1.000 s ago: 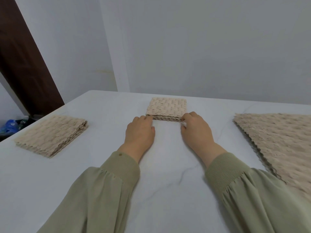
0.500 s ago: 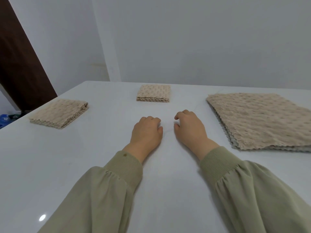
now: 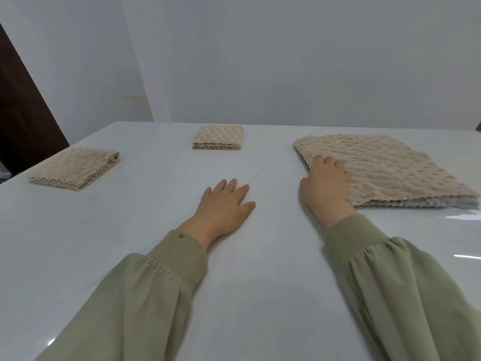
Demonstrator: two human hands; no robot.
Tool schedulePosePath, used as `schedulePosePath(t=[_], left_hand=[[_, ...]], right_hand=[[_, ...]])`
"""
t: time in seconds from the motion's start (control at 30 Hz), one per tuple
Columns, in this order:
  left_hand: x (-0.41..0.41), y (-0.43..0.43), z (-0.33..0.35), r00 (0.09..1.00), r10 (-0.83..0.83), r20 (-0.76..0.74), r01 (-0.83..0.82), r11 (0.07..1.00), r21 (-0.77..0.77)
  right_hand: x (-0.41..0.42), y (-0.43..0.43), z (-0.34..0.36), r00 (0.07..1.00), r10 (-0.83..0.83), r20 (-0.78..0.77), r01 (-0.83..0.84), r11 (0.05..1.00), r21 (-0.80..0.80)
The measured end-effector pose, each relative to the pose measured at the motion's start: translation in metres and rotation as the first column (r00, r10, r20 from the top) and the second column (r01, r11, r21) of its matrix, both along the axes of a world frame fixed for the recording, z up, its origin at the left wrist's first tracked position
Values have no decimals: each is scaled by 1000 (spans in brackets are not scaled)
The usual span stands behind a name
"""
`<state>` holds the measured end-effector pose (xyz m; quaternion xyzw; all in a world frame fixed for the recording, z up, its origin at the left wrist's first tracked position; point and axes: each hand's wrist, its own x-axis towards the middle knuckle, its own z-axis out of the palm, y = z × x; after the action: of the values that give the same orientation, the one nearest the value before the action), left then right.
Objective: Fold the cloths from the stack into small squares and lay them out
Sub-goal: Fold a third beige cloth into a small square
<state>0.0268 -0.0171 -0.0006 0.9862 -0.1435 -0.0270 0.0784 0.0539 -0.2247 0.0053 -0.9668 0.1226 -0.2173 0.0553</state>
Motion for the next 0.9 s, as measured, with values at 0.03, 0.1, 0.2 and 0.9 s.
schedulePosePath(t=[0.03, 0.1, 0.2, 0.9], left_hand=[[0, 0, 0, 1000, 0, 2, 0, 1000, -1], [-1, 0, 1, 1000, 2, 4, -2, 1000, -3], [-1, 0, 2, 1000, 3, 6, -3, 1000, -7], [4, 39, 5, 990, 53, 132, 8, 908, -419]], right_hand=[[2, -5, 0, 1000, -16, -11, 17, 999, 36], [7, -13, -1, 1000, -16, 4, 16, 995, 98], [12, -14, 2, 997, -27, 77, 13, 985, 170], [7, -1, 13, 821, 44, 569, -128, 986, 108]])
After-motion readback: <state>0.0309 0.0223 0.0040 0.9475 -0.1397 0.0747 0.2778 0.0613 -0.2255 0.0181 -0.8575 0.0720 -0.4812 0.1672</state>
